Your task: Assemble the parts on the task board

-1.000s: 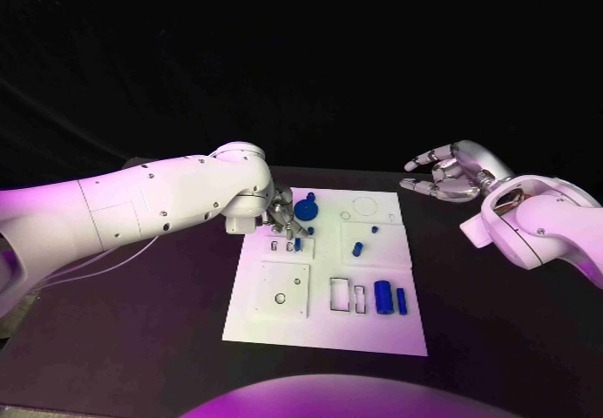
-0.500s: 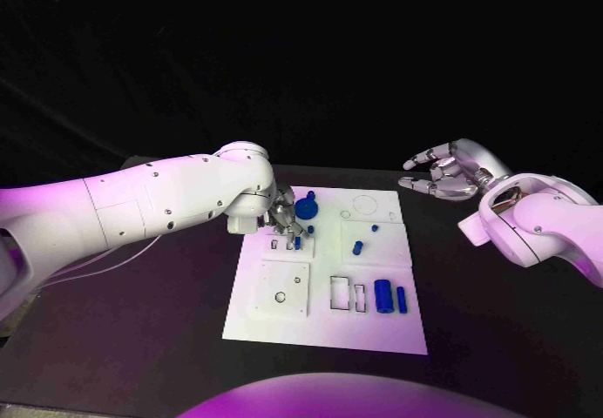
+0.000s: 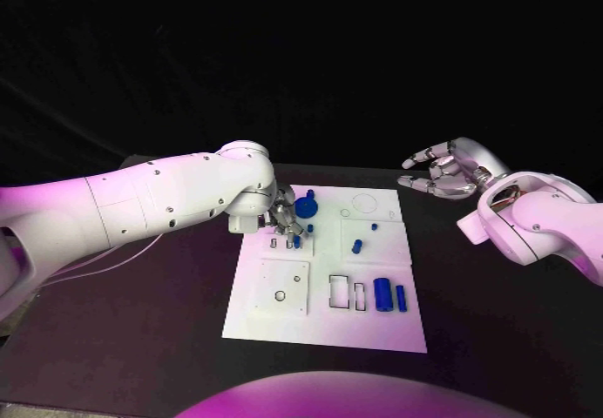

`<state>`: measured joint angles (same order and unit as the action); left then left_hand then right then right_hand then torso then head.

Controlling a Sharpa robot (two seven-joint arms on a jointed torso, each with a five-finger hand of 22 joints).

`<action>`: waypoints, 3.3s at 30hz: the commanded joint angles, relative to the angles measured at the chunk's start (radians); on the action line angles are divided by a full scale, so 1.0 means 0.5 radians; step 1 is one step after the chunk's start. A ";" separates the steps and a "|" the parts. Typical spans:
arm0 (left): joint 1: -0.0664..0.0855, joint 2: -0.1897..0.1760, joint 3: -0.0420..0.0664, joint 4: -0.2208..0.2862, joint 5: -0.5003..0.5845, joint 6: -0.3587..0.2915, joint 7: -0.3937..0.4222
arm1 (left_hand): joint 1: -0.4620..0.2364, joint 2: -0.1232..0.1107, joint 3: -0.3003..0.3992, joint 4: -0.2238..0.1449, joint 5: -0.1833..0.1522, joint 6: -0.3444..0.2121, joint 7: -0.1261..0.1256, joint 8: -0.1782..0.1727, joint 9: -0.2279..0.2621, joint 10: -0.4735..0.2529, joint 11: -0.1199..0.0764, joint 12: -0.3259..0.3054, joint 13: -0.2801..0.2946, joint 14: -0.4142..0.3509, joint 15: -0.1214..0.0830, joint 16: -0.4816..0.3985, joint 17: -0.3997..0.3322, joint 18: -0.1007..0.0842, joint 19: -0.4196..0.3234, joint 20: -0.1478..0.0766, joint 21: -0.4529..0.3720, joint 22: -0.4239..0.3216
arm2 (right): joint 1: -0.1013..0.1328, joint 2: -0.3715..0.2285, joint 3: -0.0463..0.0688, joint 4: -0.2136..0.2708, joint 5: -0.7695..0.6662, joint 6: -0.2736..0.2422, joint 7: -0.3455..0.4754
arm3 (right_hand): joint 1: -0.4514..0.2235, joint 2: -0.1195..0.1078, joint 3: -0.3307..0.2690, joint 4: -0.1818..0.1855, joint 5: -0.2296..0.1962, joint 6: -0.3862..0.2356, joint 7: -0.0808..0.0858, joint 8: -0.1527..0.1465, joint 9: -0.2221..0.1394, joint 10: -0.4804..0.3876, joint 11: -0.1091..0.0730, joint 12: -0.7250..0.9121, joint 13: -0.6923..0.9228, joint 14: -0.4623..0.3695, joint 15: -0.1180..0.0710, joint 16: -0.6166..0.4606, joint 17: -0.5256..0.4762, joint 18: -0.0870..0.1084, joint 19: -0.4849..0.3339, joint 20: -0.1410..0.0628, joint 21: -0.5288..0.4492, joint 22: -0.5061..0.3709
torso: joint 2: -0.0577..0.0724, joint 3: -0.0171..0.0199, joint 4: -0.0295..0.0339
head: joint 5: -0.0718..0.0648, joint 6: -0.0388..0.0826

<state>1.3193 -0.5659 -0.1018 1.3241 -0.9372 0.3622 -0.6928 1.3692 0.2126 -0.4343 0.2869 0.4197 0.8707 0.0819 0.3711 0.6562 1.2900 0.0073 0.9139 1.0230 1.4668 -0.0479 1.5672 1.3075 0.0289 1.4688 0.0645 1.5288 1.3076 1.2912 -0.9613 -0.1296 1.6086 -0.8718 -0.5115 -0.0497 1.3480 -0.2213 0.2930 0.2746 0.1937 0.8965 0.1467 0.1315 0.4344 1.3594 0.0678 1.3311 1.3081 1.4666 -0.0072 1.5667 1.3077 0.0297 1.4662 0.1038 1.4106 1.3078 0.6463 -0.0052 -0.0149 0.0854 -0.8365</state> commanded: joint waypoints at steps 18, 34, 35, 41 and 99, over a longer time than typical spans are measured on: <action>-0.003 0.026 -0.007 -0.022 0.029 0.053 -0.005 | 0.122 0.028 -0.029 0.002 0.029 0.042 -0.023 0.048 0.020 0.020 -0.027 0.021 0.020 0.208 -0.027 0.007 0.527 -0.023 0.102 -0.023 -0.001 0.391 | -0.003 0.010 0.000 -0.009 -0.007 0.037 -0.009 | -0.005 -0.003 0.010 0.009 0.015 0.005 0.002 0.013 0.005 -0.011 -0.002 -0.005 0.025 0.196 0.013 -0.009 0.484 0.024 0.009 0.009 -0.018 0.388 | 0.002 -0.0007 0.003 | -0.002 -0.009; -0.005 0.037 -0.011 -0.039 0.036 0.059 -0.007 | 0.258 0.057 0.021 -0.001 -0.048 0.057 -0.049 0.109 0.053 0.035 -0.051 0.042 0.037 0.208 -0.049 0.007 0.527 -0.023 0.104 -0.045 -0.001 0.396 | -0.004 0.014 0.000 -0.013 -0.007 0.042 -0.011 | -0.006 0.000 0.013 0.010 0.016 0.007 0.001 0.015 0.006 -0.008 -0.002 -0.003 0.028 0.195 0.013 -0.011 0.478 0.025 0.007 0.008 -0.024 0.386 | 0.003 0.0006 0.001 | -0.005 -0.018; -0.005 0.038 -0.011 -0.040 0.039 0.056 -0.006 | 0.291 0.061 0.039 0.000 -0.088 0.053 -0.052 0.117 0.057 0.034 -0.053 0.040 0.036 0.208 -0.052 0.007 0.527 -0.023 0.103 -0.048 -0.001 0.396 | -0.004 0.014 0.000 -0.013 -0.007 0.042 -0.011 | -0.006 0.000 0.013 0.010 0.016 0.007 0.001 0.015 0.006 -0.008 -0.002 -0.003 0.028 0.195 0.013 -0.011 0.478 0.025 0.007 0.008 -0.024 0.386 | 0.003 0.0008 0.001 | -0.005 -0.019; -0.005 0.039 -0.012 -0.042 0.045 0.039 -0.004 | 0.458 0.066 0.159 -0.003 -0.192 0.036 -0.064 0.143 0.069 0.036 -0.063 0.040 0.040 0.208 -0.060 0.007 0.527 -0.023 0.101 -0.058 -0.004 0.396 | -0.005 0.014 0.000 -0.014 -0.007 0.044 -0.012 | -0.006 0.001 0.015 0.011 0.016 0.009 0.000 0.016 0.006 -0.010 -0.003 -0.004 0.026 0.194 0.012 -0.012 0.475 0.026 0.005 0.008 -0.026 0.386 | 0.002 0.0015 0.002 | -0.005 -0.021; -0.064 -0.173 -0.017 0.171 -0.094 -0.459 0.146 | -0.592 -0.793 2.473 -0.650 0.479 0.081 -0.084 0.599 0.345 0.199 -0.079 0.103 0.081 0.208 -0.075 0.007 0.527 -0.027 0.118 -0.072 -0.005 0.438 | -0.020 0.010 -0.003 -0.025 0.017 0.039 -0.005 | -0.014 0.000 0.021 0.015 0.024 0.015 -0.002 0.022 0.010 -0.006 -0.005 -0.001 0.027 0.194 0.010 -0.013 0.474 0.028 0.002 0.006 -0.033 0.383 | 0.000 0.0026 0.004 | 0.022 -0.031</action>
<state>1.2891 -0.6506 -0.1108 1.3995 -0.8927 0.1800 -0.6426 1.0811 -0.1847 0.6138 0.1543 0.6539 0.8915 0.0511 0.6672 0.8296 1.3819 -0.0305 0.9588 1.0619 1.4671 -0.0768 1.5672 1.3073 0.0296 1.4668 0.0376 1.5248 1.3073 1.2823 -0.9561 -0.1313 1.5955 -0.8616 -0.4993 -0.0563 1.3479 -0.2213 0.2985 0.2801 0.2012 0.8965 0.1467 0.1390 0.4379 1.3595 0.0678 1.3311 1.3073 1.4666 -0.0073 1.5667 1.3075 0.0297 1.4662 0.1038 1.3991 1.3080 0.6474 -0.0034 -0.0129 0.0967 -0.8517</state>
